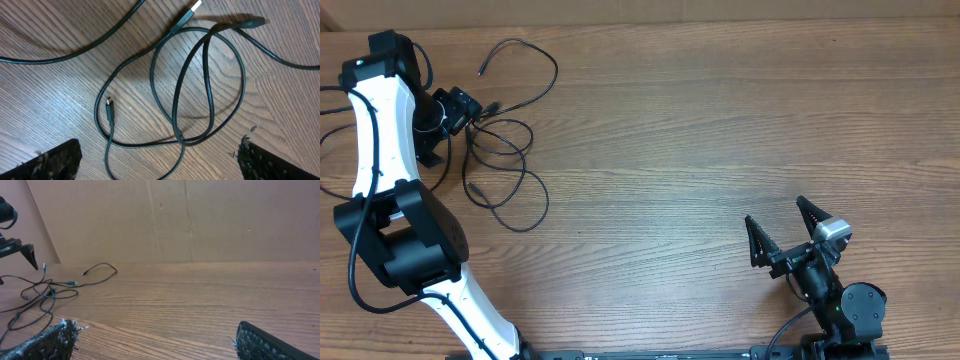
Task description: Untangle cables
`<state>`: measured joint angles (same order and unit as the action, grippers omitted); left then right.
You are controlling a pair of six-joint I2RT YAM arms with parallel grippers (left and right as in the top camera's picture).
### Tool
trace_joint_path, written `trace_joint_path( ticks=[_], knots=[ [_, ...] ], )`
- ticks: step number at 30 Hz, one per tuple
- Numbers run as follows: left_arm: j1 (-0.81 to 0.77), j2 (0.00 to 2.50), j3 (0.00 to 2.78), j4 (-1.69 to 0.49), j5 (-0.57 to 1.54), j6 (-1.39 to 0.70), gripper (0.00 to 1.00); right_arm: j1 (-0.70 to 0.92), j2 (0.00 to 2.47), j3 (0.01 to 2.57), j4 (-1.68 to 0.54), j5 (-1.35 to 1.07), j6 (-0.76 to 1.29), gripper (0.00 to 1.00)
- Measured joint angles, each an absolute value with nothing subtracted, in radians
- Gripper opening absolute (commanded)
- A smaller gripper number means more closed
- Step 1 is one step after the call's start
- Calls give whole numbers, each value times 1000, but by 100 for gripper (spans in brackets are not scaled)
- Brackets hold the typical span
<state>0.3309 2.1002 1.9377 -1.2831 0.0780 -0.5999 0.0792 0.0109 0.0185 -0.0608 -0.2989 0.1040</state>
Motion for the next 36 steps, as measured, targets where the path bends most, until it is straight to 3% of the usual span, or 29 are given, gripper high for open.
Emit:
trace_joint_path(
  ticks=[20,36],
  knots=[
    [329,2090,1937,-1283,78,-600,100,79,11,19,-61,-299,104,100],
    [329,1875,1936,-1283,78,-600,100,79,11,19,-61,-299,104,100]
  ],
)
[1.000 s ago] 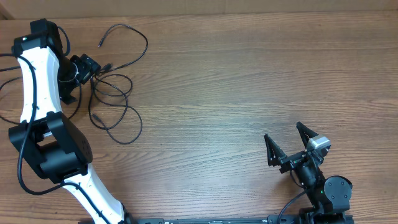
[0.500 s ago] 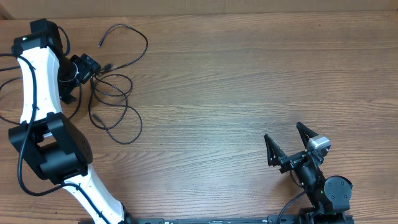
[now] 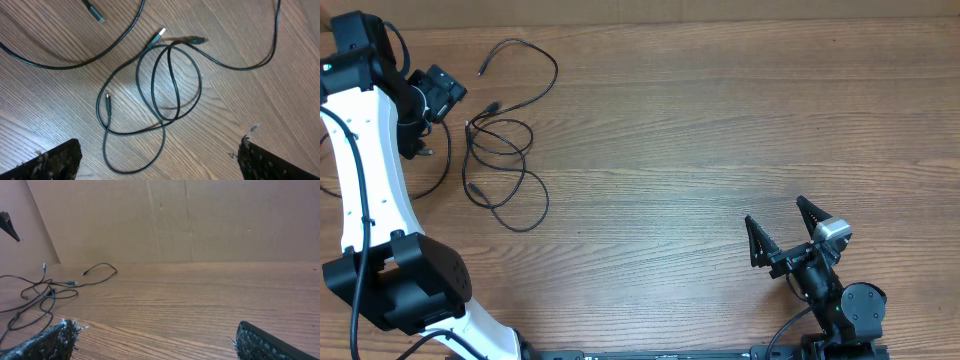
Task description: Untangle cables
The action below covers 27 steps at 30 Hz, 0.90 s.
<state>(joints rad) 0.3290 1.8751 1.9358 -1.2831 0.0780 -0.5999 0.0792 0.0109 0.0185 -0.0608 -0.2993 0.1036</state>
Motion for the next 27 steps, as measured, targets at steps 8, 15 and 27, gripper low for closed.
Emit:
trace_joint_path(
  ticks=[8,15,27],
  knots=[
    [326,1850,1936,-1283,78,-600,100,79,11,19,-61,-299,104,100],
    [310,1784,1936,-1283,78,-600,100,79,11,19,-61,-299,104,100],
    [266,1683,1936,-1288,-2,-569,100,79,11,19,-61,-299,104,100]
  ],
)
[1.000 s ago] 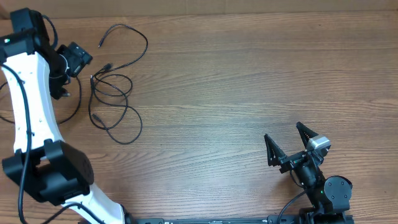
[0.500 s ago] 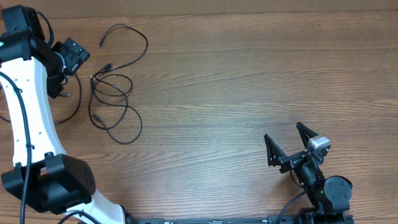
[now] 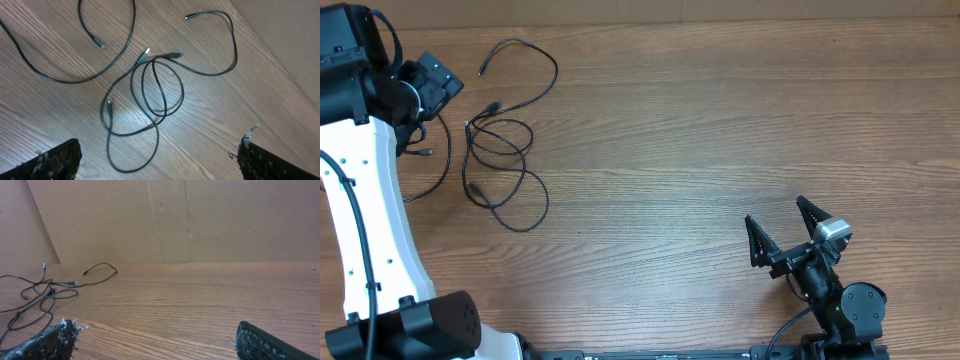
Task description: Untangle cables
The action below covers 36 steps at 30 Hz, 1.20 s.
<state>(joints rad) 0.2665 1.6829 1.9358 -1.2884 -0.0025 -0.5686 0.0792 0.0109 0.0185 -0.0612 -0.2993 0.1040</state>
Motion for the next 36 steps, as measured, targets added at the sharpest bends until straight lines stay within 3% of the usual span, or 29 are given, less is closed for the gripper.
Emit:
trace_joint_path(
  ticks=[15,36],
  knots=[
    [121,1678,1900,-1362,-47,-547,99,79,11,18,-61,-299,104,100],
    [32,1676,1371,-943,-65,-558,100,79,11,19,-62,-299,104,100]
  ],
)
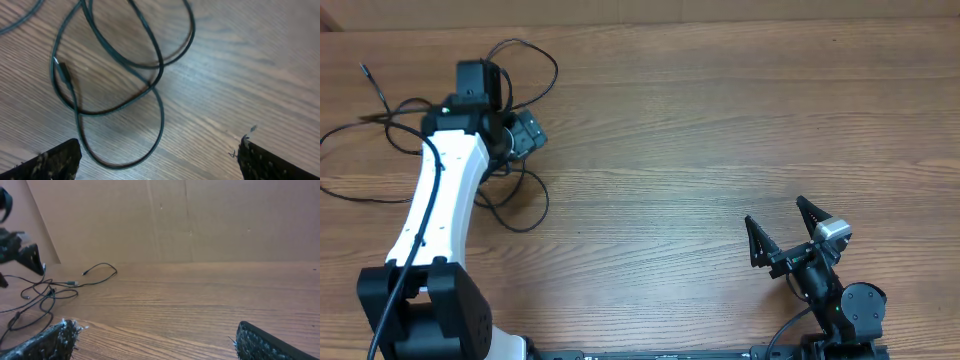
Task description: Untangle cables
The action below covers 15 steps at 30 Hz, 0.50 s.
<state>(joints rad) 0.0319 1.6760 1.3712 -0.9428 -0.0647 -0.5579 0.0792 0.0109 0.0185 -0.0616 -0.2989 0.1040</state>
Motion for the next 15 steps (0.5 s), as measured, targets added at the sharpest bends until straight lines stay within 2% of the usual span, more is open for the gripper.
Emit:
trace_joint_path(
  ticks=[15],
  knots=[
    [26,1534,971,-596,-56,-574,100,79,11,19,-62,-299,104,100]
  ],
)
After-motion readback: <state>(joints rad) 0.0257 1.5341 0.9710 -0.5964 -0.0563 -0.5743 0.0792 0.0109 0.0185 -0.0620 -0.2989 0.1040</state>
